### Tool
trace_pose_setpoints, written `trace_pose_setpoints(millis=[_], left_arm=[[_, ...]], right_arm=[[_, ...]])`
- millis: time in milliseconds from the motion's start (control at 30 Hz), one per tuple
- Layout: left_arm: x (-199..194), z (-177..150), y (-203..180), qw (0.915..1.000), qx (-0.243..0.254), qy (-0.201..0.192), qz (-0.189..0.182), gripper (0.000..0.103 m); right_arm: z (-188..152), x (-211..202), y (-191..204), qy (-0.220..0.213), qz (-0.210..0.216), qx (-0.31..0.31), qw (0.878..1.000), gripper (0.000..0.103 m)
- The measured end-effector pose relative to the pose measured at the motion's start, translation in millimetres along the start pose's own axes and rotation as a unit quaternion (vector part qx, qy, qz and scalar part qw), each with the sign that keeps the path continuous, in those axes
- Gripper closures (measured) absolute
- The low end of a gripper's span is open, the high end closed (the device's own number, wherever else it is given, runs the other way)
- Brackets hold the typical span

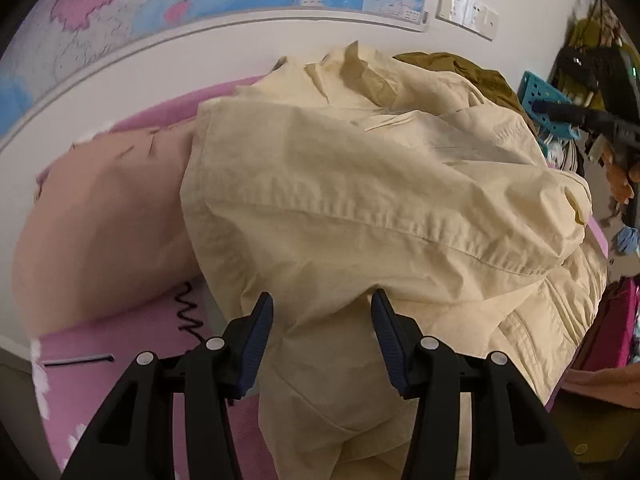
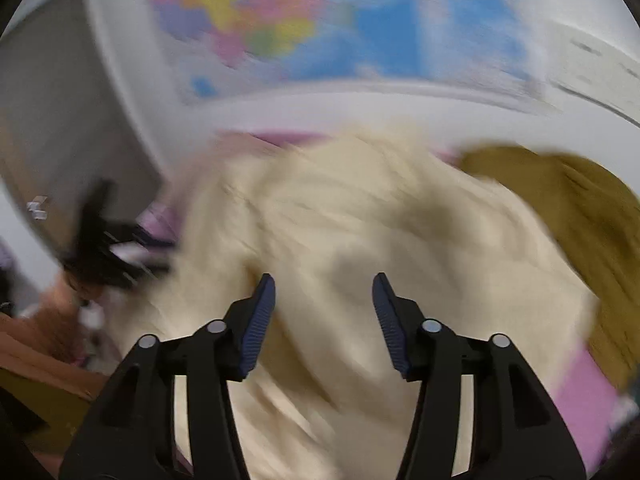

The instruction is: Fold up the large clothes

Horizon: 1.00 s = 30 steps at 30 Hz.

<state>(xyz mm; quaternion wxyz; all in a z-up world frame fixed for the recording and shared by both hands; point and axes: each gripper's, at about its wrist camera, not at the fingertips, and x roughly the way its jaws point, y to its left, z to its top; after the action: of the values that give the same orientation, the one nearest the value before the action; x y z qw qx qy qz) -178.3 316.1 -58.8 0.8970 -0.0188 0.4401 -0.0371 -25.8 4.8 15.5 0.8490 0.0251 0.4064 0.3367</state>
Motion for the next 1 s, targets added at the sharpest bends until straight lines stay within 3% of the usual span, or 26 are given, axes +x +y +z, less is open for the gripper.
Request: trace_pose_setpoints(millis=[33, 200, 300, 400, 467, 500, 600, 733, 800, 867, 967, 1000], left_arm=[[0, -1, 1, 1.0000, -0.004, -0.002, -0.003, 0.054], [2, -8, 6, 0.9997, -0.023, -0.002, -0.006, 0.052], [4, -9, 9, 0.9993, -0.035, 0.001, -0.012, 0.052], [4, -9, 11, 0.9991, -0.040, -0.003, -0.017, 0.050], [6, -9, 11, 0.9989, -0.041, -0.003, -0.021, 0.050], [7, -9, 13, 0.9988, -0.042, -0.003, -0.023, 0.049], [9, -10, 15, 0.9987, -0.041, -0.007, -0.029, 0.049], [7, -12, 19, 0.9980, -0.042, -0.018, -0.043, 0.048], [7, -10, 22, 0.9971, -0.051, -0.026, -0.051, 0.042], [13, -7, 24, 0.9971, -0.058, -0.014, -0.048, 0.041], [17, -3, 23, 0.9980, -0.055, -0.003, -0.030, 0.040], [13, 0, 22, 0.9984, -0.051, -0.009, -0.023, 0.041]], right_arm=[[15, 27, 11, 0.015, 0.037, -0.003, 0.999, 0.052], [60, 149, 53, 0.102, 0.086, -0.021, 0.991, 0.051], [60, 190, 69, 0.165, 0.137, -0.012, 0.977, 0.049], [51, 212, 74, 0.195, 0.140, -0.027, 0.970, 0.050], [48, 213, 75, 0.201, 0.161, -0.029, 0.966, 0.077], [49, 214, 76, 0.198, 0.161, -0.037, 0.966, 0.101], [63, 187, 78, 0.155, 0.140, -0.077, 0.975, 0.101], [111, 151, 79, 0.074, 0.089, -0.120, 0.986, 0.102], [120, 160, 85, 0.069, 0.056, -0.152, 0.984, 0.102], [121, 188, 80, 0.099, 0.042, -0.139, 0.984, 0.100], [113, 213, 68, 0.122, -0.017, -0.129, 0.984, 0.083], [112, 209, 58, 0.115, -0.032, -0.104, 0.987, 0.061]])
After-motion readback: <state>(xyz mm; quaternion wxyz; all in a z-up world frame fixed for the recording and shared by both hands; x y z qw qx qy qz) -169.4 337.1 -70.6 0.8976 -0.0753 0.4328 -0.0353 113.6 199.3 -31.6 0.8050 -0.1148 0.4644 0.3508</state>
